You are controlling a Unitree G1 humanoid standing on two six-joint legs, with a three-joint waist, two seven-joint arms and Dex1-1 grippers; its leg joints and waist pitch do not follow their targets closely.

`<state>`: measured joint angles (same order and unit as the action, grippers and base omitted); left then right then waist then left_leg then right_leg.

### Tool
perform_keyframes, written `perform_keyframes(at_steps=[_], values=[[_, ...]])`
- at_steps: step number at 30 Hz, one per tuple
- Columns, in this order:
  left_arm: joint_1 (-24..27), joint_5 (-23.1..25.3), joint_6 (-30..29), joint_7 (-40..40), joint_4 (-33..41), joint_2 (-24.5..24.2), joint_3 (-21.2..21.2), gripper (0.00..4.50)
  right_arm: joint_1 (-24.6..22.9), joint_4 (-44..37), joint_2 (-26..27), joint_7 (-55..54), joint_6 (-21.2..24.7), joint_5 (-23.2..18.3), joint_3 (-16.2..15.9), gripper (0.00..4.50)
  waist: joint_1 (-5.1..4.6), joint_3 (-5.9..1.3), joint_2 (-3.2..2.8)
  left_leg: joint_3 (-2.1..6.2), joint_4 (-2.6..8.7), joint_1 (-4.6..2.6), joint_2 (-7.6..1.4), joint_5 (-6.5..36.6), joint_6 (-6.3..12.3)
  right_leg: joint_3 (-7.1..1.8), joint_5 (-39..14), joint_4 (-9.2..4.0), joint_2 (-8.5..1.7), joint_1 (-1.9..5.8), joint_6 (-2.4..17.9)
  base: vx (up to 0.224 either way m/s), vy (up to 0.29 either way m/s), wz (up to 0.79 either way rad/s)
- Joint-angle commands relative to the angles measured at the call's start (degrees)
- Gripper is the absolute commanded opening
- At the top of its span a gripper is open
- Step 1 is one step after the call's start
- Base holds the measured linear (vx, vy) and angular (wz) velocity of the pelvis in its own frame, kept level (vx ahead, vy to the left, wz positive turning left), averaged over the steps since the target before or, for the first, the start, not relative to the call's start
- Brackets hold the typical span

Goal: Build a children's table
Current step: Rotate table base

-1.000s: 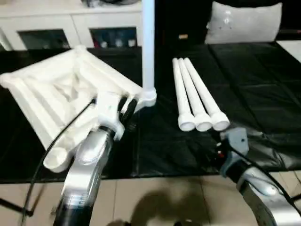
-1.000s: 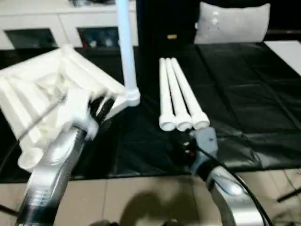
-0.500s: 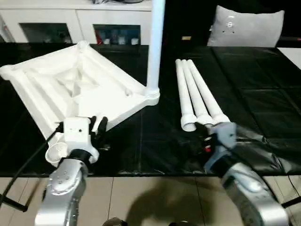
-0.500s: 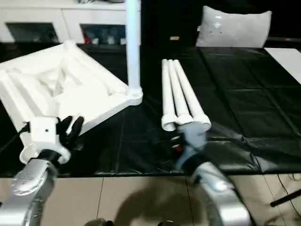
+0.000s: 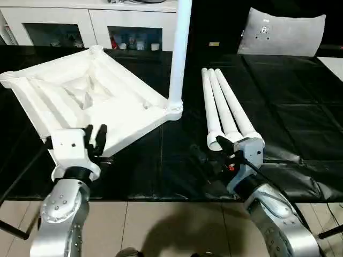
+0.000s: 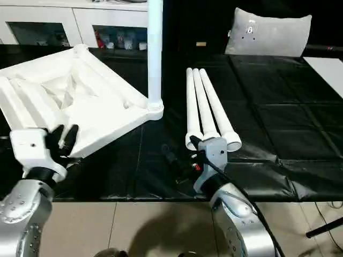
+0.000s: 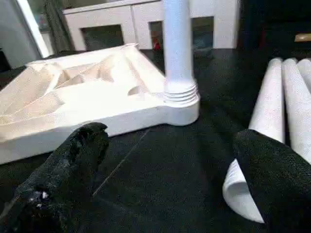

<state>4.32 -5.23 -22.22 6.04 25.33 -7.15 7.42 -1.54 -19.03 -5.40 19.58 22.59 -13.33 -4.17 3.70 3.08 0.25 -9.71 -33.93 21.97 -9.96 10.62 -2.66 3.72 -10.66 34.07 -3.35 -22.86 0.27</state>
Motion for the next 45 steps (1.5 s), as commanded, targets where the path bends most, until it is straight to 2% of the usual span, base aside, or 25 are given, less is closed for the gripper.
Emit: perform_keyframes(at_steps=[1, 3, 5, 8, 9, 10, 12, 13, 14, 16, 17, 19, 22, 25, 30, 32, 33, 34, 35, 36, 37, 38, 39, 40, 45], values=[[0.3, -0.2, 0.0, 1.0, -0.5, -0.4, -0.3, 1.44, -0.2, 0.3, -2.1, 1.3, 2.1, 1.1, -1.6, 4.5, 0.4, -2.77, -1.13, 1.69, 4.89, -0.88, -3.15, 16.8, -1.02, -3.14, -15.3, -4.48, -4.24, 1.97, 5.0, 0.0, 0.0, 0.0], [0.2, -1.8, -0.1, 2.0, -0.5, -0.3, -0.4, 1.44, -0.9, 0.2, -3.2, 2.6, 0.5, 2.0, -3.0, 4.5, 0.69, -2.94, -0.91, 1.52, 4.69, -0.9, -3.13, 16.7, -1.21, -3.2, -13.8, -4.45, -4.35, 2.15, 5.4, 0.0, 0.0, 0.0], [-0.5, -2.7, -0.5, 2.9, -0.5, -0.6, -0.6, 1.44, -1.0, 0.5, -2.9, 2.5, 0.2, 1.4, -3.0, 4.5, 1.09, -2.59, -0.68, 4.21, 5.69, 2.36, -1.76, 16.6, 4.37, 0.01, -14.3, -3.89, -5.89, 4.4, 7.1, 0.0, 0.0, 0.0], [-0.8, -2.2, -0.9, 2.6, -0.3, -0.8, -1.1, 1.44, -0.9, 0.5, -3.7, 3.2, 0.0, 1.6, -3.3, 4.5, 0.94, -2.1, -0.94, 5.52, 4.33, 1.92, -0.91, 21.0, 6.24, 2.07, -26.5, -5.75, -7.86, 5.37, 8.0, -0.004, -0.02, 0.49], [-0.8, -2.2, -0.9, 2.6, -0.3, -0.8, -1.2, 1.44, -0.9, 0.6, -3.7, 3.2, 0.0, 1.6, -3.3, 4.5, 1.31, -1.38, -0.96, 5.58, 4.04, 1.33, -0.79, 25.8, 3.66, 2.93, -36.9, -6.98, -8.54, 5.84, 5.6, 0.021, -0.023, 0.55], [-0.4, -1.6, -1.2, 2.5, 0.0, -1.0, -1.5, 1.44, -0.5, 1.2, -3.9, 3.3, 0.1, 1.0, -2.9, 4.5, -0.1, -0.14, -0.29, 4.22, 2.13, -5.12, -2.2, 35.2, -0.86, 3.08, -46.3, -9.58, -6.86, 1.4, 2.7, -0.017, -0.015, 0.31], [0.2, -1.4, -0.9, 2.6, 0.2, -1.1, -1.5, 1.44, -0.3, 2.0, -4.4, 4.1, -0.4, 0.7, -3.1, 4.5, -0.28, 0.27, -1.33, 4.25, 3.01, -6.51, -2.75, 42.8, -3.2, 5.17, -46.7, -10.0, -4.89, 2.33, 0.4, -0.009, -0.008, 0.15], [0.4, -1.5, -0.9, 2.6, 0.4, -1.2, -1.4, 1.44, -0.3, 2.0, -4.7, 4.4, -0.8, 0.9, -3.4, 4.5, 0.19, 0.11, -2.64, 5.11, 9.31, -3.61, -5.99, 55.3, -4.51, 3.79, -29.8, -1.42, -2.38, 6.91, 1.5, 0.053, 0.019, -0.06], [0.6, -1.8, -1.0, 2.9, 0.5, -1.4, -1.3, 1.44, -0.4, 1.6, -4.7, 4.8, -0.9, 0.7, -3.3, 4.5, 0.47, -0.28, -2.6, 5.62, 10.52, -4.21, -6.42, 57.0, -3.77, 1.82, -18.6, 1.61, -2.59, 6.92, 2.6, 0.053, 0.019, -0.06], [0.4, -2.0, -1.3, 3.4, 0.6, -2.0, -1.6, 1.44, -0.6, 0.8, -4.3, 4.8, -1.0, -0.1, -2.7, 4.5, 0.7, 0.35, -0.47, 2.76, 5.1, -6.71, -2.04, 47.8, -3.74, -0.02, -41.0, -7.31, -5.51, 3.57, 2.8, 0.04, -0.02, -0.04], [0.4, -1.9, -1.2, 3.7, 0.5, -2.4, -1.9, 1.44, -0.8, 0.6, -4.2, 4.8, -1.4, -0.2, -2.5, 4.5, 1.19, 0.07, 0.5, 1.92, 1.18, -4.82, -0.54, 30.9, -0.9, -1.51, -56.2, -9.96, -8.82, 5.79, 1.0, 0.08, -0.04, -0.07], [-0.3, -1.6, -1.1, 5.1, 0.1, -3.6, -3.0, 1.44, -1.5, 0.7, -4.0, 4.2, -2.4, -0.1, -1.8, 4.5, 2.44, -0.97, 0.02, 2.19, 2.04, -2.57, -1.58, 18.3, 0.99, -1.94, -54.3, -9.77, -9.46, 8.77, 0.6, 0.134, -0.004, -0.18], [-1.1, -1.9, -1.0, 6.4, -0.4, -4.1, -3.9, 1.44, -2.4, 0.1, -3.7, 3.8, -3.0, -0.3, -1.4, 4.5, 1.46, -2.63, -1.45, 2.87, 5.51, -4.32, -3.0, 14.6, 2.4, 0.11, -22.8, -5.31, -3.54, 7.92, 6.4, 0.137, 0.015, -0.02], [-1.8, -1.5, -1.1, 6.2, -0.8, -4.0, -4.4, 1.44, -2.5, -0.5, -3.9, 4.2, -3.5, -0.5, -1.5, 4.5, -0.57, -3.97, -2.0, 4.43, 4.55, -6.31, -3.28, 6.3, 9.92, 0.62, -2.0, -1.78, -2.58, 6.67, 10.8, 0.169, 0.023, 0.04], [-2.2, -1.5, -0.5, 6.9, -1.5, -4.2, -5.5, 1.44, -1.8, -0.3, -4.1, 4.0, -4.1, -0.5, -1.1, 4.5, 0.48, -5.08, -1.18, 2.57, 0.88, -1.42, 0.98, -8.6, 16.69, -1.16, 14.1, -1.28, -2.68, 11.17, 10.5, 0.146, 0.004, 0.11], [-2.2, -1.7, -0.3, 6.9, -1.7, -4.3, -5.6, 1.44, -1.6, -0.2, -4.1, 4.0, -4.3, -0.4, -1.0, 4.5, -0.47, -5.48, -2.13, 4.71, 0.61, -4.95, 0.01, -16.4, 18.94, 0.32, 15.8, 0.87, 0.0, 8.8, 7.7, 0.13, -0.02, 0.18], [-2.1, -1.5, 0.1, 7.1, -2.1, -4.4, -5.8, 1.44, -1.7, -0.3, -4.1, 4.0, -4.6, -0.3, -1.0, 4.5, -2.53, -6.11, -3.03, 10.68, 0.05, -13.33, -5.3, -28.6, 27.28, 0.99, 4.5, 4.76, -0.46, -0.16, 3.4, 0.098, -0.059, 0.05], [-2.2, -1.4, 0.2, 7.1, -2.3, -4.4, -5.8, 1.44, -1.8, -0.2, -4.1, 4.0, -4.7, -0.2, -1.0, 4.5, -3.49, -5.78, -2.85, 14.57, -0.23, -14.84, -9.14, -46.7, 35.18, -1.21, -7.0, 6.64, -3.82, -4.69, -2.1, 0.006, -0.07, -0.15], [-2.2, -1.2, 0.8, 6.9, -2.4, -4.2, -5.8, 1.44, -1.9, -0.2, -4.2, 4.0, -4.7, -0.2, -1.0, 4.5, -3.14, -5.24, -2.08, 13.67, -0.75, -13.07, -8.61, -48.8, 34.03, -3.29, -4.2, 6.05, -5.47, -5.1, -2.9, 0.006, -0.07, -0.15], [-2.1, -1.2, 1.2, 6.9, -2.4, -4.2, -5.8, 1.44, -2.2, -0.3, -4.3, 4.1, -4.6, -0.2, -1.0, 4.5, -2.36, -4.88, 0.72, 8.37, -3.95, -4.91, 0.16, -37.1, 23.18, -6.81, 10.4, 1.06, -6.84, 0.3, -4.0, -0.096, -0.05, -0.16], [-2.2, -1.3, 0.9, 7.1, -2.5, -4.4, -5.7, 1.44, -2.5, -0.7, -4.4, 4.4, -4.1, -0.8, -0.9, 4.5, -0.71, -5.21, 2.35, 5.66, -5.65, 1.45, 5.73, -17.8, 15.86, -9.49, 34.6, 1.82, -6.35, 8.0, -5.8, -0.076, -0.039, 0.0], [-2.2, -1.4, 0.7, 7.2, -2.6, -4.4, -5.7, 1.44, -2.7, -1.0, -4.4, 4.5, -3.8, -1.2, -0.9, 4.5, 0.17, -4.48, 1.97, 5.68, -4.99, 2.28, 4.05, -9.9, 11.17, -9.77, 45.2, 1.57, -8.38, 7.87, -4.6, -0.076, -0.039, 0.0], [-2.2, -1.5, 0.7, 7.2, -2.6, -4.5, -5.7, 1.44, -2.7, -1.0, -4.4, 4.6, -3.8, -1.3, -0.9, 4.5, 0.01, -4.46, 2.09, 4.87, -1.7, -0.14, 4.23, -7.9, 2.65, -5.2, 54.7, 2.39, -4.48, 6.65, -6.2, -0.024, -0.076, 0.0], [-2.3, -1.8, 0.7, 7.4, -2.9, -4.8, -5.3, 1.44, -3.0, -1.5, -4.5, 4.7, -3.3, -1.8, -0.8, 4.5, -0.21, -4.64, 0.8, 4.8, -0.48, -0.76, 3.96, -7.4, -1.09, -4.33, 52.8, 2.07, -3.05, 6.66, -7.6, -0.05, -0.074, -0.05], [-2.7, -4.0, -0.7, 8.4, -3.4, -5.5, -3.0, 2.06, -2.8, -0.9, -4.8, 4.6, -4.4, -0.8, -1.3, 4.5, -0.99, -2.82, -1.34, 5.68, 3.33, -2.9, -0.68, 12.0, -5.11, -3.23, 3.4, -1.19, -2.55, 5.43, 0.8, -0.104, 0.001, -0.01]])
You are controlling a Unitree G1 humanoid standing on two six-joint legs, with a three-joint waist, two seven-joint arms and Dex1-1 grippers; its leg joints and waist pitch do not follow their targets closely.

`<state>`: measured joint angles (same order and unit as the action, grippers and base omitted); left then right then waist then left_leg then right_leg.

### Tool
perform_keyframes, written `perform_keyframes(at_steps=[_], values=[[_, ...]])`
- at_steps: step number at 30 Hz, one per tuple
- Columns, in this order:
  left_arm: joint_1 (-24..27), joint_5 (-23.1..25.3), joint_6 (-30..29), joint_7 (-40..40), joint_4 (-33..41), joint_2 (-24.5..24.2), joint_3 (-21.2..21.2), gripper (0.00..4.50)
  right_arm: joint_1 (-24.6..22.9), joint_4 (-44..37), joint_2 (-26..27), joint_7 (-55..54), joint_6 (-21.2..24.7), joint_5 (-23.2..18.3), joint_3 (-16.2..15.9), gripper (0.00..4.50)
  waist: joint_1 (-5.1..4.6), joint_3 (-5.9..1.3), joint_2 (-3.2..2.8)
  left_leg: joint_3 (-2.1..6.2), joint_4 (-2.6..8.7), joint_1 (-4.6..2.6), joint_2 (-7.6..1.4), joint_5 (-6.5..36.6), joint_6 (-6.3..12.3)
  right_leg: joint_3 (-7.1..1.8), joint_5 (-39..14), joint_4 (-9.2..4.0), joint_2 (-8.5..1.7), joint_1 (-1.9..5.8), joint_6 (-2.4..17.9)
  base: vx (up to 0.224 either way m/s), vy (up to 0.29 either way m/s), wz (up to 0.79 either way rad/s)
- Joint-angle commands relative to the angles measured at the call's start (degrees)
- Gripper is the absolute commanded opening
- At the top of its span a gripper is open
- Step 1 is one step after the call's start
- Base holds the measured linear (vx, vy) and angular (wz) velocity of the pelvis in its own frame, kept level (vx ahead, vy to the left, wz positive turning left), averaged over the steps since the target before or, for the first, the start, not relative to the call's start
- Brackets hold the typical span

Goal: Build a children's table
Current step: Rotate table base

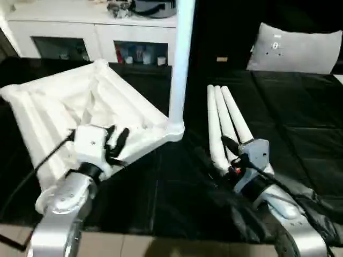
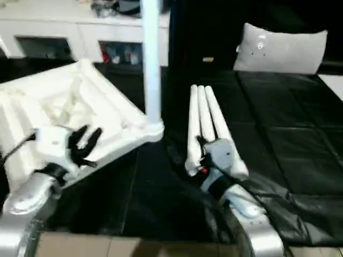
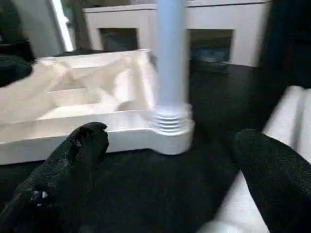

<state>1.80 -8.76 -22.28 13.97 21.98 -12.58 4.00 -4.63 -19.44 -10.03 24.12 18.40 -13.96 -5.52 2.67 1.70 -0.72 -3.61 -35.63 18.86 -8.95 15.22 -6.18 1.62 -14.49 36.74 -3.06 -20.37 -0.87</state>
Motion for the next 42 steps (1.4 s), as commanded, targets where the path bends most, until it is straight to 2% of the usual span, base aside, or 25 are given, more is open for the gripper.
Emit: perform_keyframes(at_steps=[1, 2, 3, 4, 5, 6, 9, 11, 12, 13, 16, 17, 18, 19, 21, 23, 25, 26, 27, 30, 33, 35, 36, 38, 42], values=[[-0.5, 0.5, -0.7, 0.6, -0.3, -0.9, 0.4, 2.06, 0.5, -0.3, -0.4, 0.1, -0.5, -0.1, 0.0, 4.5, -0.02, -0.53, -0.53, -0.8, 5.99, -0.02, -2.33, 16.1, -0.74, -1.69, -11.0, -5.33, -3.08, 2.15, 7.0, -0.12, 0.047, 0.05], [-0.5, 0.5, -0.7, 0.6, -0.3, -0.9, 0.4, 2.17, 0.5, -0.3, -0.4, 0.1, -0.5, -0.1, 0.0, 4.5, -0.04, -0.29, -0.57, -0.94, 6.14, -0.21, -2.37, 18.5, -0.47, -1.78, -15.4, -5.78, -3.22, 1.9, 7.6, -0.12, 0.047, 0.05], [-1.6, 3.1, -2.9, 0.6, -0.9, -4.0, 0.3, 2.23, 1.5, 0.3, -1.0, 0.6, 0.0, 0.5, -0.6, 4.5, 0.06, -0.15, -0.14, -1.14, 6.23, -0.19, -2.34, 20.4, -0.03, -1.88, -21.3, -6.4, -3.47, 1.71, 7.5, -0.105, 0.032, 0.04], [-1.6, 3.1, -2.9, 0.6, -0.9, -4.0, 0.3, 2.23, 1.5, 0.3, -1.0, 0.6, 0.0, 0.5, -0.6, 4.5, 0.28, -0.12, -0.3, -1.21, 6.31, -0.34, -2.25, 20.9, 0.06, -1.98, -23.4, -6.54, -3.52, 1.38, 6.9, -0.091, 0.025, -0.02], [-2.9, 5.2, -5.9, 0.5, -2.0, -7.1, 0.3, 2.28, 3.0, 1.3, -1.3, 1.6, 0.7, 0.6, -1.4, 4.5, 0.2, -0.14, -0.2, -1.39, 6.4, -0.1, -2.26, 20.4, 0.05, -2.22, -25.6, -6.73, -3.67, 1.25, 6.1, -0.091, 0.025, -0.02], [-3.3, 5.7, -6.7, 0.5, -2.3, -8.0, 0.3, 2.35, 3.5, 1.7, -1.4, 2.0, 0.9, 0.4, -1.7, 4.5, 0.39, -0.3, -0.13, -1.39, 6.38, 0.04, -2.09, 19.5, -0.11, -2.33, -25.9, -6.6, -3.62, 1.1, 5.4, -0.084, 0.015, -0.05], [-4.3, 6.8, -9.0, 1.2, -3.2, -11.2, 0.6, 2.57, 5.6, 2.9, -1.5, 2.9, 1.3, 0.6, -2.7, 4.5, 0.53, -0.49, -0.16, -1.5, 6.39, 0.39, -2.17, 17.1, -0.07, -2.56, -21.9, -6.24, -3.67, 0.89, 6.4, -0.046, 0.005, -0.03], [-5.5, 7.5, -10.8, 1.5, -3.9, -13.7, 1.5, 2.2, 7.9, 4.5, -1.6, 3.5, 2.3, 1.1, -3.9, 4.5, 0.65, -0.63, -0.32, -1.59, 6.37, 0.39, -2.21, 17.0, -0.17, -2.61, -19.4, -5.98, -3.63, 0.69, 7.4, 0.0, 0.0, 0.0], [-6.0, 7.7, -11.5, 1.6, -4.3, -14.7, 2.0, 2.14, 8.9, 5.4, -1.6, 3.7, 2.5, 1.7, -4.6, 4.5, 0.75, -0.71, -0.8, -1.49, 6.33, 0.3, -2.16, 17.7, -0.33, -2.55, -19.2, -5.83, -3.61, 0.53, 7.8, 0.0, 0.0, 0.0], [-6.7, 8.1, -12.5, 1.5, -4.9, -15.7, 2.5, 2.16, 10.0, 6.4, -1.6, 4.2, 2.9, 1.9, -5.4, 4.5, 0.63, -0.84, -0.45, -1.59, 6.26, 0.59, -2.06, 17.4, -0.47, -2.61, -18.0, -5.7, -3.57, 0.7, 8.1, 0.0, 0.0, 0.0], [-8.4, 9.6, -15.5, 1.9, -6.4, -19.0, 2.6, 1.88, 12.6, 9.4, -1.3, 5.2, 4.0, 3.0, -7.9, 4.5, 0.89, -1.77, -0.44, -1.72, 5.62, 1.07, -1.84, 10.3, 0.09, -2.55, -8.2, -4.74, -3.36, 1.06, 9.8, 0.0, 0.0, 0.0], [-9.3, 10.6, -16.7, 2.2, -7.1, -20.7, 2.3, 1.74, 14.1, 11.5, -1.0, 4.9, 3.8, 4.5, -9.3, 4.5, 1.14, -2.19, -0.62, -2.04, 4.98, 1.41, -1.81, 2.9, 0.06, -2.27, 2.1, -3.93, -3.05, 1.02, 11.2, 0.0, 0.0, 0.0], [-9.4, 10.8, -16.8, 2.2, -7.2, -20.9, 2.3, 1.69, 14.4, 11.9, -0.8, 4.8, 3.7, 4.8, -9.5, 4.5, 1.17, -2.35, -0.64, -2.1, 4.77, 1.43, -1.66, 1.1, -0.09, -2.16, 4.8, -3.62, -2.96, 1.11, 11.7, 0.0, 0.0, 0.0], [-9.7, 11.1, -17.2, 2.4, -7.6, -21.6, 2.2, 1.66, 15.3, 13.0, -0.5, 4.4, 3.5, 5.5, -10.0, 4.5, 1.4, -2.9, -0.68, -2.28, 4.25, 1.63, -1.57, -4.0, -0.08, -2.05, 11.1, -3.05, -2.94, 1.46, 12.4, 0.05, 0.007, 0.02], [-10.3, 11.6, -18.6, 2.2, -8.0, -22.4, 2.0, 1.41, 16.7, 14.6, 0.5, 3.9, 4.2, 5.4, -10.2, 4.5, 1.53, -2.82, -0.57, -2.55, 4.08, 1.95, -1.44, -7.5, 0.06, -1.84, 16.8, -2.7, -2.67, 1.52, 13.0, 0.025, 0.003, 0.01], [-10.4, 12.3, -20.7, 2.2, -8.3, -23.8, 1.8, 1.24, 18.1, 15.9, 1.5, 3.5, 4.9, 5.6, -10.9, 4.5, 1.63, -2.39, -0.69, -2.63, 4.58, 1.86, -1.67, -2.1, -0.8, -1.74, 11.3, -3.1, -2.96, 1.34, 13.1, 0.0, 0.0, 0.0], [-10.2, 11.9, -22.3, 3.4, -8.7, -25.4, 1.8, 1.1, 19.1, 16.8, 2.0, 4.0, 6.3, 5.7, -12.1, 4.5, 1.68, -2.17, -0.74, -2.53, 4.9, 1.8, -1.9, 0.8, -1.15, -1.8, 7.5, -3.35, -3.15, 1.35, 12.9, 0.0, 0.0, 0.0], [-10.1, 11.8, -22.9, 4.1, -9.1, -26.0, 1.7, 1.1, 19.5, 17.5, 2.1, 4.2, 6.2, 6.0, -12.7, 4.5, 1.82, -2.18, -1.07, -2.47, 4.92, 1.67, -1.95, 1.6, -1.29, -1.8, 6.4, -3.36, -3.22, 1.22, 12.8, 0.0, 0.0, 0.0], [-9.6, 12.2, -23.9, 5.4, -9.9, -27.7, 0.9, 0.96, 20.4, 19.4, 2.6, 4.2, 5.7, 6.7, -13.4, 4.5, 1.77, -1.97, -1.13, -2.5, 5.12, 1.64, -2.03, 3.5, -1.5, -1.83, 4.2, -3.58, -3.23, 0.99, 12.7, 0.0, 0.0, 0.0], [-9.4, 12.9, -24.8, 6.8, -10.5, -29.1, 0.0, 0.75, 21.7, 22.2, 3.7, 3.6, 4.8, 7.5, -13.3, 4.5, 1.99, -1.69, -1.36, -2.48, 5.48, 1.46, -2.24, 7.8, -1.9, -2.12, -1.0, -3.96, -3.49, 0.64, 12.7, 0.0, 0.0, 0.0], [-9.6, 11.8, -23.9, 9.6, -11.8, -30.2, -0.8, 0.49, 24.7, 27.8, 6.0, 1.9, 4.5, 8.1, -12.9, 4.5, 2.65, -1.72, -1.41, -2.54, 5.59, 1.18, -2.3, 9.3, -2.01, -2.28, -2.6, -3.98, -3.61, 0.29, 13.1, 0.0, 0.0, 0.0], [-9.8, 11.2, -23.3, 11.1, -12.8, -31.0, -1.9, 0.45, 26.1, 30.4, 6.8, 1.0, 4.9, 8.4, -12.8, 4.5, 2.9, -1.67, -1.56, -2.45, 5.74, 1.32, -2.32, 10.2, -2.38, -2.28, -3.2, -3.91, -3.63, 0.28, 13.0, 0.0, 0.0, 0.0], [-9.8, 11.2, -23.3, 12.1, -13.0, -31.8, -2.8, 0.34, 26.8, 31.7, 7.4, 1.0, 5.1, 8.2, -12.7, 4.5, 2.97, -1.68, -1.87, -2.41, 5.73, 1.36, -2.33, 10.1, -2.45, -2.3, -2.9, -3.86, -3.66, 0.29, 12.9, 0.0, 0.0, 0.0], [-10.0, 11.0, -23.3, 13.7, -13.1, -32.8, -4.0, 0.09, 27.8, 34.1, 8.3, 1.0, 5.5, 7.5, -12.5, 4.5, 3.02, -1.7, -1.8, -2.32, 5.83, 1.48, -2.29, 10.3, -2.51, -2.25, -2.7, -3.74, -3.63, 0.27, 12.8, 0.0, 0.0, 0.0], [-10.0, 11.9, -22.8, 17.3, -15.1, -34.4, -7.3, 0.02, 30.1, 39.8, 10.7, 0.6, 3.3, 8.2, -12.0, 4.5, 2.96, -1.7, -1.82, -2.34, 5.9, 1.59, -2.33, 10.4, -2.84, -2.27, -2.6, -3.7, -3.74, 0.28, 13.1, 0.0, 0.0, 0.0]])
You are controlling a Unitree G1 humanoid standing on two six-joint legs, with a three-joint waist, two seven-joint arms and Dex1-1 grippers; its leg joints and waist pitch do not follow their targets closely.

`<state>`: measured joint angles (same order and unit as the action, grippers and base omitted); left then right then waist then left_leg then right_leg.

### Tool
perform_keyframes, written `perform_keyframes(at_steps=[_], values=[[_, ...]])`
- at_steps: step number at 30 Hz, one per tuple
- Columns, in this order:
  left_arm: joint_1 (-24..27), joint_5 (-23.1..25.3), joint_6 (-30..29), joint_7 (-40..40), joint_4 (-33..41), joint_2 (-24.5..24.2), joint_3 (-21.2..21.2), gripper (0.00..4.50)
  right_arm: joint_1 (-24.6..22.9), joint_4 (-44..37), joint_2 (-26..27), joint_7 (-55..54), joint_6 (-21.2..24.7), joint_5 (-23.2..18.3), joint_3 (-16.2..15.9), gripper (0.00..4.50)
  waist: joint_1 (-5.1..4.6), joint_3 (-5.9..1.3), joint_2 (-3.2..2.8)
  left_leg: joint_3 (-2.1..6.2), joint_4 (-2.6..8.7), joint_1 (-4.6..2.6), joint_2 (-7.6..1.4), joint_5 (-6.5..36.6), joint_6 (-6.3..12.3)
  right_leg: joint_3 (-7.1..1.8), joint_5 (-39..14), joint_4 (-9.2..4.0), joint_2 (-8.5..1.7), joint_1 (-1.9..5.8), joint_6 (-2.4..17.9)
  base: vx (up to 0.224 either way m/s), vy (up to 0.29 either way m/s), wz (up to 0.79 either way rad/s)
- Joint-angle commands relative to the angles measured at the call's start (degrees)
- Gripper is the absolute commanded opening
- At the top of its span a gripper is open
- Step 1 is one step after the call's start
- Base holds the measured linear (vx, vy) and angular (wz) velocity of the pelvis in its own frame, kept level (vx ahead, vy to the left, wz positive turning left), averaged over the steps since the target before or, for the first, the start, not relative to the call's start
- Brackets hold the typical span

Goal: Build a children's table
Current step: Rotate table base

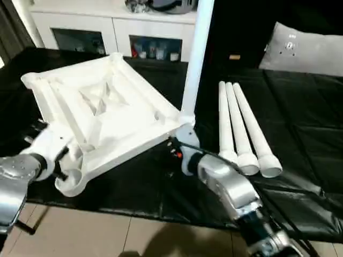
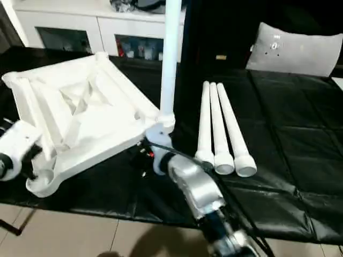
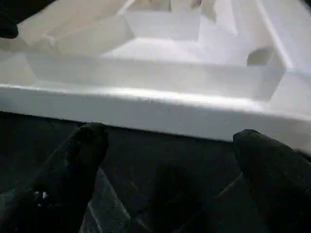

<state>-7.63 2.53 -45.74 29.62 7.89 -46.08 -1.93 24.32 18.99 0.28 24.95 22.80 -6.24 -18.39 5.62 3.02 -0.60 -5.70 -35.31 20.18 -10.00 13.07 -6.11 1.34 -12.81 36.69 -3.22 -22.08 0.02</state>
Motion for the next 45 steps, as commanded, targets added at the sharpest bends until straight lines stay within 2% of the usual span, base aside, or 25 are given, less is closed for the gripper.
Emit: perform_keyframes(at_steps=[1, 5, 6, 9, 13, 17, 21, 23, 24, 25, 30, 31, 34, 35, 37, 38, 40, 42, 43, 45], values=[[-0.6, 0.7, 0.7, 1.8, -1.1, -1.0, -1.5, 0.02, 1.3, 1.6, 0.5, -0.3, -1.1, 0.5, 0.9, 4.5, 0.02, -3.03, -2.01, -0.27, 5.58, 0.25, -1.32, 12.5, -3.02, -1.99, -4.3, -3.66, -3.59, 1.97, 12.1, 0.0, 0.0, 0.0], [-0.6, 2.1, 2.5, 5.6, -3.7, -3.3, -5.0, 0.02, 4.0, 7.0, 2.0, -0.8, -2.5, 1.2, 1.0, 4.5, -0.09, -3.12, -1.98, -0.26, 5.57, 0.29, -1.31, 11.4, -2.93, -1.98, -2.2, -3.57, -3.65, 2.09, 12.4, 0.0, 0.0, 0.0], [-1.0, 1.1, 3.0, 7.3, -3.5, -3.2, -5.9, 0.02, 5.0, 9.2, 2.6, -1.1, -2.6, 0.7, 1.8, 4.5, -0.25, -3.03, -1.72, -0.38, 5.66, 0.29, -1.33, 11.5, -2.95, -2.0, -2.8, -3.61, -3.6, 2.04, 12.4, 0.0, 0.0, 0.0], [-1.7, -0.5, 2.8, 9.6, -3.1, -3.1, -7.0, 0.02, 6.6, 12.9, 3.2, -2.2, -3.3, 0.7, 2.9, 4.5, -0.27, -3.13, -1.91, -0.51, 5.61, 0.1, -1.39, 11.0, -3.3, -2.04, -2.4, -3.51, -3.68, 1.92, 13.0, 0.0, 0.0, 0.0], [-1.8, -1.3, 5.3, 13.4, -2.4, -3.8, -9.0, 0.02, 8.0, 16.8, 3.4, -2.7, -3.9, 1.3, 3.2, 4.5, -0.22, -3.22, -2.0, -0.55, 5.57, 0.25, -1.32, 9.4, -3.43, -1.92, -0.2, -3.34, -3.61, 2.16, 12.9, 0.0, 0.0, 0.0], [-0.9, -4.1, 7.3, 21.2, 0.6, -5.2, -11.4, 0.02, 10.1, 22.8, 3.9, -3.1, -5.2, 2.0, 3.4, 4.5, -0.37, -3.13, -1.67, -0.71, 5.73, 0.27, -1.4, 9.7, -3.45, -1.99, -1.5, -3.41, -3.77, 2.21, 13.2, 0.0, 0.0, 0.0], [-0.6, -6.1, 9.3, 24.3, 2.2, -4.9, -11.9, 0.02, 11.1, 24.7, 4.5, -3.0, -6.5, 2.2, 3.8, 4.5, -0.49, -3.11, -1.43, -1.03, 5.8, 0.17, -1.42, 9.1, -3.03, -2.11, -2.0, -3.61, -3.76, 2.25, 12.9, 0.0, 0.0, 0.0], [-0.6, -6.9, 10.2, 24.6, 2.6, -3.5, -12.1, 0.02, 11.6, 25.2, 5.0, -2.9, -7.2, 2.0, 4.1, 4.5, -0.6, -3.17, -1.17, -1.07, 5.86, 0.27, -1.47, 8.7, -3.04, -2.12, -1.9, -3.58, -3.76, 2.39, 12.8, 0.0, 0.0, 0.0], [-0.6, -6.9, 10.2, 24.6, 2.6, -3.5, -12.1, 0.02, 11.6, 25.2, 5.0, -2.9, -7.2, 2.0, 4.1, 4.5, -0.67, -3.1, -1.31, -1.09, 5.86, 0.27, -1.43, 8.7, -3.03, -2.09, -2.1, -3.57, -3.66, 2.33, 12.9, 0.0, 0.0, 0.0], [-1.0, -7.1, 11.9, 24.6, 2.1, -2.1, -12.5, 0.02, 12.2, 26.1, 5.1, -2.9, -8.1, 2.3, 4.3, 4.5, -0.7, -3.17, -1.1, -1.15, 5.85, 0.24, -1.49, 8.5, -2.82, -2.11, -2.0, -3.63, -3.67, 2.35, 13.0, 0.0, 0.0, 0.0], [-2.5, -7.7, 12.5, 25.3, 1.9, 0.9, -13.2, 0.02, 13.2, 28.0, 5.2, -3.0, -9.8, 2.8, 5.0, 4.5, -0.62, -3.22, -1.14, -1.42, 5.81, 0.25, -1.57, 7.9, -2.77, -2.11, -1.6, -3.54, -3.61, 2.33, 13.0, 0.0, 0.0, 0.0], [-3.1, -7.9, 12.7, 25.1, 1.8, 1.9, -13.6, 0.02, 13.4, 28.2, 5.2, -3.2, -10.2, 3.0, 5.2, 4.5, -0.63, -3.26, -1.37, -1.44, 5.76, 0.25, -1.54, 7.5, -2.79, -2.12, -1.0, -3.48, -3.6, 2.36, 13.0, 0.0, 0.0, 0.0], [-4.6, -7.4, 13.5, 23.8, 0.6, 4.2, -14.3, 0.02, 13.6, 28.3, 4.9, -3.9, -10.6, 3.3, 5.4, 4.5, -0.54, -3.35, -1.2, -1.58, 5.65, 0.18, -1.48, 6.2, -2.78, -2.13, 0.4, -3.47, -3.49, 2.38, 12.9, 0.0, 0.0, 0.0], [-5.8, -6.8, 14.4, 22.2, -1.0, 6.3, -14.3, 0.02, 13.9, 28.4, 4.9, -4.4, -11.0, 3.7, 5.7, 4.5, -0.61, -3.36, -1.51, -1.58, 5.61, 0.18, -1.41, 6.5, -3.03, -2.08, 0.7, -3.51, -3.43, 2.37, 12.9, 0.0, 0.0, 0.0], [-7.3, -5.7, 16.2, 20.3, -3.5, 8.7, -14.1, 0.02, 14.1, 28.5, 4.6, -5.0, -11.6, 4.3, 6.0, 4.5, -0.48, -3.52, -1.39, -1.66, 5.49, 0.12, -1.35, 6.0, -3.11, -2.07, 1.7, -3.48, -3.38, 2.52, 12.9, 0.0, 0.0, 0.0], [-8.0, -5.1, 17.2, 19.3, -4.6, 9.7, -14.1, 0.02, 14.1, 28.3, 4.4, -5.2, -11.8, 4.6, 6.0, 4.5, -0.48, -3.59, -1.86, -1.58, 5.41, 0.11, -1.36, 5.8, -3.19, -2.08, 2.3, -3.34, -3.43, 2.48, 13.0, 0.0, 0.0, 0.0], [-8.7, -4.4, 18.2, 18.1, -5.9, 10.8, -14.0, 0.02, 13.9, 27.7, 4.2, -5.8, -12.1, 5.1, 6.1, 4.5, -0.5, -3.63, -1.42, -1.61, 5.36, 0.27, -1.35, 5.2, -2.87, -2.09, 3.5, -3.38, -3.43, 2.75, 12.8, 0.0, 0.0, 0.0], [-9.9, -3.5, 19.6, 16.4, -7.8, 12.2, -13.9, 0.02, 13.3, 25.3, 3.4, -6.5, -12.3, 5.6, 6.3, 4.5, -0.45, -3.71, -1.32, -1.61, 5.24, 0.42, -1.26, 3.7, -2.73, -2.05, 5.1, -3.28, -3.34, 2.87, 12.7, 0.0, 0.0, 0.0], [-10.6, -3.0, 20.6, 15.3, -8.9, 13.2, -13.9, 0.02, 12.6, 22.8, 2.9, -6.9, -12.1, 5.6, 6.7, 4.5, -0.36, -3.98, -1.35, -1.66, 4.99, 0.39, -1.23, 1.7, -2.7, -2.05, 7.5, -3.03, -3.32, 2.96, 12.7, 0.0, 0.0, 0.0], [-12.1, -2.4, 21.7, 13.1, -10.9, 15.3, -13.5, 0.02, 10.6, 16.3, 1.5, -7.0, -10.7, 5.1, 7.8, 4.5, -0.1, -4.08, -1.25, -1.78, 4.6, 0.36, -1.07, -1.0, -2.36, -2.01, 11.9, -2.84, -2.97, 3.01, 11.9, 0.0, 0.0, 0.0]])
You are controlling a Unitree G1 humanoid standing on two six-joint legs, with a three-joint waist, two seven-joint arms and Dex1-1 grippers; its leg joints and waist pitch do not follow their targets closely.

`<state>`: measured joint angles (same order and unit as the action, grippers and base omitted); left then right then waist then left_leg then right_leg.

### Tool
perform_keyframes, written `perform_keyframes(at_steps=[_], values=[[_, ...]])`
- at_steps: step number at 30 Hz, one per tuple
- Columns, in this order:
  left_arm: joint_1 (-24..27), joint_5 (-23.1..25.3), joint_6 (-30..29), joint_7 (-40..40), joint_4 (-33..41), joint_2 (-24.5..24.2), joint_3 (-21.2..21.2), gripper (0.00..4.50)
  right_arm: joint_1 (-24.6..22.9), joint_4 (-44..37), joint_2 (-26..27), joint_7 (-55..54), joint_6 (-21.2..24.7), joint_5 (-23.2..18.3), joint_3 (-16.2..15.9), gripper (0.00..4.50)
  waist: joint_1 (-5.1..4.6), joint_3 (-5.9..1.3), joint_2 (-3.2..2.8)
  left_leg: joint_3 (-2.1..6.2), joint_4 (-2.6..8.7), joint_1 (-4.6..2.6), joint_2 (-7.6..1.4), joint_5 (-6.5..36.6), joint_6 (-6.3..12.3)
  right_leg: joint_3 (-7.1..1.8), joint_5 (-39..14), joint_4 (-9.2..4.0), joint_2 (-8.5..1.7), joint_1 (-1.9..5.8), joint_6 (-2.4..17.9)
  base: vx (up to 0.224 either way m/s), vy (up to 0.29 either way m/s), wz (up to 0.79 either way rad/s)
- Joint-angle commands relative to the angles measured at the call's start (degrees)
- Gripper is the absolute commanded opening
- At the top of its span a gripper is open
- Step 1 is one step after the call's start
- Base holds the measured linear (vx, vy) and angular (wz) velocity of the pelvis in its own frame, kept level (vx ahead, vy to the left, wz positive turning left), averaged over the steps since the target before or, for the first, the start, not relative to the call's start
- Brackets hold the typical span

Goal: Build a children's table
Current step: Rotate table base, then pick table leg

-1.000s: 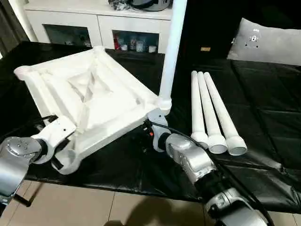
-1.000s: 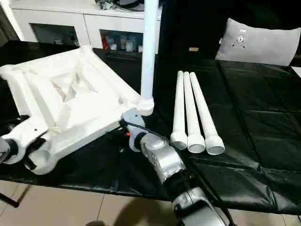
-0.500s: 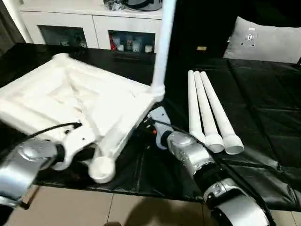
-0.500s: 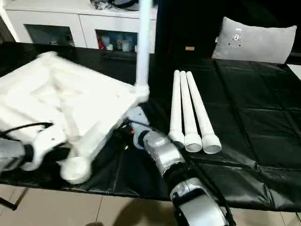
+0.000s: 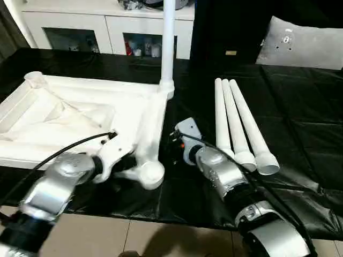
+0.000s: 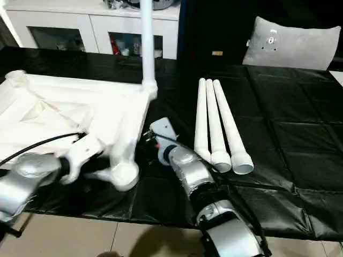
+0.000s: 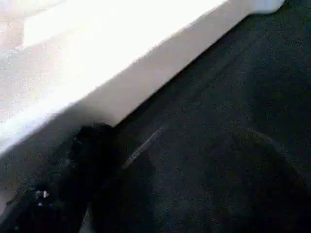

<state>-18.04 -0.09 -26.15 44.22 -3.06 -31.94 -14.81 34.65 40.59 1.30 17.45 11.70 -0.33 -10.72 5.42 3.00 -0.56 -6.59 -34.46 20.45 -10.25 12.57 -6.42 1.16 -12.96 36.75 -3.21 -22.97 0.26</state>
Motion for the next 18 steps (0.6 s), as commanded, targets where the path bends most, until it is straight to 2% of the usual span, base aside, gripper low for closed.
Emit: perform_keyframes(at_steps=[1, 3, 5, 6, 7, 8, 9, 10, 12, 13, 14, 16, 17, 18], values=[[-2.1, 0.3, 2.6, -2.5, -0.5, 1.9, -0.3, 0.02, -0.4, -7.4, 0.0, 0.4, 0.8, -0.9, 0.5, 4.5, 0.16, -4.18, -1.22, -0.85, 3.71, 0.22, -0.7, -1.7, -1.89, -1.78, 14.5, -2.65, -2.85, 4.05, 11.5, 0.0, 0.0, 0.0], [-2.5, 0.1, 3.1, -3.7, -1.3, 3.1, 0.3, 0.02, -1.4, -10.3, -0.7, -0.3, 1.1, -0.5, 0.7, 4.5, 0.2, -4.08, -1.11, -0.82, 3.86, 0.31, -0.72, -0.7, -1.99, -1.68, 14.0, -2.81, -2.88, 4.03, 11.1, 0.0, 0.0, 0.0], [-2.7, 0.2, 4.6, -4.8, -2.3, 4.3, 0.7, 0.02, -2.3, -12.8, -1.2, -1.0, 1.8, -0.7, 1.5, 4.5, 0.06, -3.76, -1.04, -0.77, 4.14, 0.38, -0.76, 1.5, -2.29, -1.73, 10.8, -3.19, -2.9, 4.05, 10.8, 0.0, 0.0, 0.0], [-2.7, 0.2, 4.6, -4.8, -2.3, 4.3, 0.7, 0.02, -2.3, -12.8, -1.2, -1.0, 1.8, -0.7, 1.5, 4.5, 0.1, -3.84, -1.08, -0.76, 4.18, 0.2, -0.95, 2.4, -2.5, -1.8, 9.3, -3.2, -3.1, 3.95, 10.8, 0.0, 0.0, 0.0], [-2.5, -0.1, 6.6, -6.0, -2.4, 5.9, 1.4, 0.02, -3.8, -17.1, -1.6, -3.0, 3.9, -1.1, 3.4, 4.5, 0.05, -3.71, -1.09, -0.82, 4.21, 0.27, -0.94, 2.9, -2.54, -1.87, 8.3, -3.41, -3.04, 3.91, 10.7, 0.0, 0.0, 0.0], [-2.5, -0.2, 6.7, -6.1, -2.4, 6.0, 1.4, 0.02, -3.8, -17.3, -1.7, -3.2, 4.0, -1.2, 3.5, 4.5, 0.09, -3.65, -1.41, -0.76, 4.2, 0.26, -0.92, 2.8, -2.75, -1.91, 8.2, -3.37, -3.01, 3.94, 10.5, 0.0, 0.0, 0.0], [-1.6, -1.0, 7.5, -6.3, -0.9, 6.8, 2.2, 0.02, -4.8, -21.4, -1.8, -5.5, 7.7, -1.6, 5.6, 4.5, 0.04, -3.69, -1.4, -0.75, 4.2, 0.14, -1.01, 2.9, -2.94, -1.94, 8.5, -3.41, -2.98, 3.88, 10.4, 0.0, 0.0, 0.0], [-1.2, -1.0, 8.0, -6.5, -0.3, 6.9, 2.5, 0.02, -5.1, -23.0, -1.9, -6.3, 9.7, -1.6, 6.1, 4.5, 0.22, -3.83, -1.59, -0.73, 4.13, 0.1, -0.98, 2.4, -3.05, -1.93, 9.3, -3.25, -2.92, 3.9, 10.2, 0.0, 0.0, 0.0], [-0.9, -1.0, 8.4, -6.7, -0.1, 6.9, 2.6, 0.02, -5.3, -23.9, -1.9, -6.7, 10.8, -1.5, 6.3, 4.5, 0.12, -3.79, -1.39, -0.7, 4.18, 0.25, -0.89, 2.5, -3.33, -1.87, 9.3, -3.25, -2.84, 3.97, 10.0, 0.0, 0.0, 0.0], [-0.2, -1.3, 8.5, -7.8, 1.3, 6.9, 3.8, 0.02, -4.6, -25.5, -2.2, -7.3, 15.0, -1.7, 7.3, 4.5, -0.2, -3.65, -1.54, -0.71, 4.25, 0.23, -0.83, 3.6, -3.75, -1.88, 7.7, -3.4, -2.75, 3.93, 9.7, 0.0, 0.0, 0.0], [0.1, -1.4, 8.5, -8.2, 1.9, 7.0, 4.2, 0.02, -4.3, -26.2, -2.3, -7.6, 16.7, -1.8, 7.7, 4.5, -0.22, -3.55, -1.43, -0.64, 4.36, 0.3, -0.83, 3.7, -3.85, -1.87, 7.4, -3.45, -2.73, 4.05, 9.6, 0.0, 0.0, 0.0], [1.9, -3.4, 5.4, -6.9, 6.5, 5.9, 5.7, 0.33, -2.7, -27.4, -3.5, -8.7, 23.1, 0.2, 7.7, 4.5, -0.38, -3.5, -1.63, -0.63, 4.4, 0.24, -0.83, 4.6, -4.08, -1.89, 5.3, -3.59, -2.8, 3.88, 9.4, 0.0, 0.0, 0.0], [2.8, -4.8, 3.6, -5.7, 8.8, 5.4, 6.2, 0.41, -2.0, -27.6, -4.1, -9.2, 25.6, 1.5, 7.5, 4.5, -0.46, -3.52, -1.53, -0.62, 4.39, 0.28, -0.83, 4.4, -4.35, -1.92, 4.8, -3.54, -2.8, 3.95, 9.6, 0.0, 0.0, 0.0], [3.1, -5.2, 3.0, -5.3, 9.5, 5.2, 6.4, 0.41, -1.9, -27.7, -4.2, -9.4, 26.3, 1.9, 7.4, 4.5, -0.51, -3.46, -1.5, -0.74, 4.32, 0.21, -0.74, 4.3, -4.52, -1.98, 4.3, -3.56, -2.69, 3.8, 9.7, 0.0, 0.0, 0.0]])
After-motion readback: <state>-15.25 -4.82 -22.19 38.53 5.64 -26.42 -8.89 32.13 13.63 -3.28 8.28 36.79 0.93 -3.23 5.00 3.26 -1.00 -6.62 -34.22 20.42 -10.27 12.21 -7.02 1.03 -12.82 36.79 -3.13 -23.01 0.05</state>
